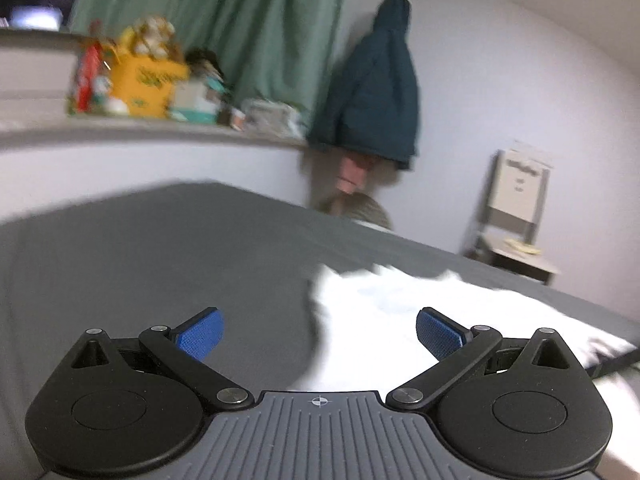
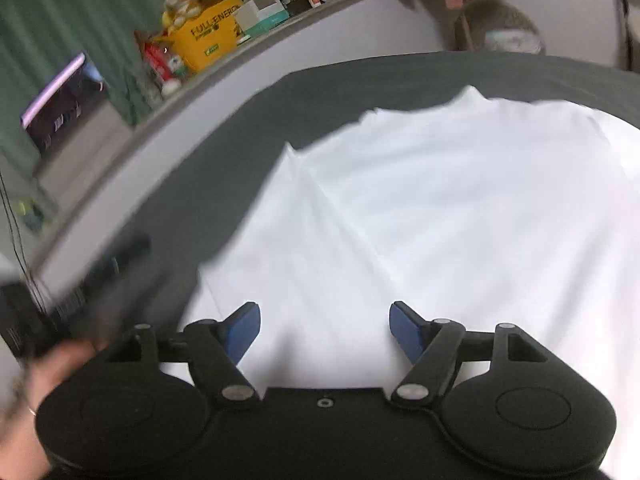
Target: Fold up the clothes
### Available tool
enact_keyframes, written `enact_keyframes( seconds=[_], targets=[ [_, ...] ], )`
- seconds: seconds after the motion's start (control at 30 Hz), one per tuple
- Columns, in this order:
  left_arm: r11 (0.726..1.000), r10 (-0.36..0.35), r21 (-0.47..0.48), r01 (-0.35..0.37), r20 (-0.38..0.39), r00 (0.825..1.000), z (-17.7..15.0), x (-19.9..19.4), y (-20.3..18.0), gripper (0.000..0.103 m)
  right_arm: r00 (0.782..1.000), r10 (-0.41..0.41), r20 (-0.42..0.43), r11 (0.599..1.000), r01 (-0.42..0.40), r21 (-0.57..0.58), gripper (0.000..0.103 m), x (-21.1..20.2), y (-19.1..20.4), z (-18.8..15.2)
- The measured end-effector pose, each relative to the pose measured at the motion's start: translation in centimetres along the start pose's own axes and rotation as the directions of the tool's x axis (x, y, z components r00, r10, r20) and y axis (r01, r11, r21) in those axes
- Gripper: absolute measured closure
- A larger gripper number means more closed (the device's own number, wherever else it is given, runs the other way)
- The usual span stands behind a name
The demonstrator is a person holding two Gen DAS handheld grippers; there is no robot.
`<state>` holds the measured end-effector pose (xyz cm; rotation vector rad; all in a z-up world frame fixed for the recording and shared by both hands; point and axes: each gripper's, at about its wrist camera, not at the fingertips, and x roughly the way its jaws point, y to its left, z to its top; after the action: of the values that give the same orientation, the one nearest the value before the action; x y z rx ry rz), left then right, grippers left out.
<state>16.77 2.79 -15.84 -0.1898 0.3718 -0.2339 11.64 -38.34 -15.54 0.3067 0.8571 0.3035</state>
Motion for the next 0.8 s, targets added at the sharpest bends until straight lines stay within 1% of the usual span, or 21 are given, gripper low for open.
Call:
enact_keyframes(
  seconds=[0.07,0.1,0.13,0.2,0.23,0.3,0.33,0.37,0.4,0.43,0.47,0.5,0.57,0.63,0.67,0.73,0.8],
  targets=[
    [0.999,-0.041,-0.004,0.041,-0.035,0.999,-0.9,-0.3,-1.3,0.0,0.997,-0.08,0.008,0.995,0.08,-0.064,0.029,0.0,0.3,-2.7],
    [0.998,-0.055,0.003,0.056,-0.051,0.997,-1.4,-0.6,-2.0,0.0,0.994,-0.102,0.024,0.988,0.104,-0.118,0.029,0.2,0.6,-3.6],
    [0.998,-0.065,0.017,0.066,-0.059,0.996,-1.7,-0.8,-2.7,0.0,0.992,-0.119,0.04,0.978,0.124,-0.168,0.026,0.1,0.8,-4.5],
    [0.996,-0.074,0.04,0.077,-0.072,0.995,-2.2,-1.6,-3.7,0.0,0.989,-0.14,0.047,0.961,0.147,-0.235,0.024,-0.6,1.9,-5.0],
    [0.995,-0.078,0.051,0.083,-0.079,0.994,-2.5,-2.1,-4.2,0.0,0.989,-0.134,0.067,0.961,0.147,-0.234,0.024,-1.4,2.7,-4.9],
    [0.994,-0.08,0.065,0.086,-0.094,0.992,-2.9,-2.9,-5.0,0.0,0.986,-0.101,0.13,0.972,0.126,-0.2,0.02,-3.7,4.0,-4.5],
    [0.994,-0.076,0.067,0.084,-0.102,0.992,-3.0,-3.2,-5.3,0.0,0.983,-0.099,0.153,0.976,0.125,-0.176,0.015,-5.0,4.8,-4.1],
    [0.995,-0.068,0.065,0.076,-0.109,0.992,-3.1,-3.4,-5.3,0.0,0.98,-0.117,0.163,0.98,0.141,-0.14,0.008,-6.4,5.8,-3.5],
    [0.996,-0.06,0.064,0.068,-0.115,0.991,-3.3,-3.7,-5.4,0.0,0.976,-0.14,0.166,0.982,0.158,-0.104,0.002,-7.8,6.8,-2.7],
    [0.996,-0.054,0.062,0.062,-0.121,0.991,-3.5,-3.9,-5.4,0.0,0.974,-0.162,0.161,0.982,0.175,-0.066,0.0,-9.3,7.9,-1.8],
    [0.997,-0.049,0.06,0.057,-0.126,0.991,-3.7,-4.1,-5.5,0.0,0.974,-0.164,0.157,0.985,0.171,-0.034,0.0,-11.0,9.1,-1.0],
    [0.997,-0.046,0.061,0.054,-0.132,0.99,-4.0,-4.3,-5.5,0.0,0.978,-0.146,0.148,0.988,0.151,-0.022,0.0,-12.7,10.4,-0.2],
    [0.996,-0.038,0.079,0.05,-0.141,0.989,-4.3,-4.3,-5.7,0.0,0.988,-0.115,0.105,0.992,0.119,-0.034,0.0,-15.9,13.7,1.5],
    [0.994,-0.033,0.097,0.047,-0.146,0.989,-4.6,-4.3,-5.9,0.0,0.99,-0.129,0.059,0.99,0.133,-0.056,0.0,-18.5,16.8,3.0],
    [0.993,-0.031,0.106,0.047,-0.152,0.988,-4.8,-4.4,-6.0,0.0,0.988,-0.15,0.039,0.986,0.153,-0.064,0.0,-20.0,18.5,3.7],
    [0.991,-0.033,0.123,0.054,-0.163,0.986,-4.9,-4.7,-6.2,0.0,0.974,-0.227,0.001,0.972,0.227,-0.06,0.0,-22.9,22.2,4.5],
    [0.989,-0.044,0.13,0.066,-0.165,0.985,-4.8,-4.9,-6.3,0.0,0.968,-0.248,-0.045,0.968,0.246,-0.048,0.0,-25.0,24.8,4.9]
  ],
)
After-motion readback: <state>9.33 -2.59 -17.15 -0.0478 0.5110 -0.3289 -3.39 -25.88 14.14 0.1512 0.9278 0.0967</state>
